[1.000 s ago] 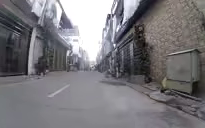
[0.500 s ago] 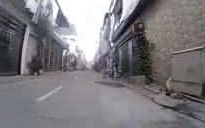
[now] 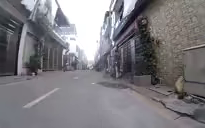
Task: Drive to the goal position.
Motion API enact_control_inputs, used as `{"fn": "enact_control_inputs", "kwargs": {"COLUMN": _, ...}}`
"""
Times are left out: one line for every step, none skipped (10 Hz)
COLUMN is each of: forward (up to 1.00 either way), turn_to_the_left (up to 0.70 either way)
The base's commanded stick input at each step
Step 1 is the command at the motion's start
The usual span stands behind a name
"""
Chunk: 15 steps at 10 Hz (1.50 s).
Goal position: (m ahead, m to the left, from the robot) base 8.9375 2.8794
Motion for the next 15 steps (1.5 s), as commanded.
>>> {"fn": "enact_control_inputs", "kwargs": {"forward": 0.70, "turn_to_the_left": -0.16}}
{"fn": "enact_control_inputs", "kwargs": {"forward": 0.70, "turn_to_the_left": -0.31}}
{"fn": "enact_control_inputs", "kwargs": {"forward": 0.70, "turn_to_the_left": -0.35}}
{"fn": "enact_control_inputs", "kwargs": {"forward": 0.70, "turn_to_the_left": -0.35}}
{"fn": "enact_control_inputs", "kwargs": {"forward": 0.70, "turn_to_the_left": -0.21}}
{"fn": "enact_control_inputs", "kwargs": {"forward": 0.70, "turn_to_the_left": 0.00}}
{"fn": "enact_control_inputs", "kwargs": {"forward": 0.70, "turn_to_the_left": 0.00}}
{"fn": "enact_control_inputs", "kwargs": {"forward": 0.70, "turn_to_the_left": 0.00}}
{"fn": "enact_control_inputs", "kwargs": {"forward": 0.70, "turn_to_the_left": 0.00}}
{"fn": "enact_control_inputs", "kwargs": {"forward": 0.70, "turn_to_the_left": 0.00}}
{"fn": "enact_control_inputs", "kwargs": {"forward": 0.70, "turn_to_the_left": 0.00}}
{"fn": "enact_control_inputs", "kwargs": {"forward": 0.70, "turn_to_the_left": 0.00}}
{"fn": "enact_control_inputs", "kwargs": {"forward": 0.70, "turn_to_the_left": 0.00}}
{"fn": "enact_control_inputs", "kwargs": {"forward": 0.70, "turn_to_the_left": 0.00}}
{"fn": "enact_control_inputs", "kwargs": {"forward": 0.70, "turn_to_the_left": 0.00}}
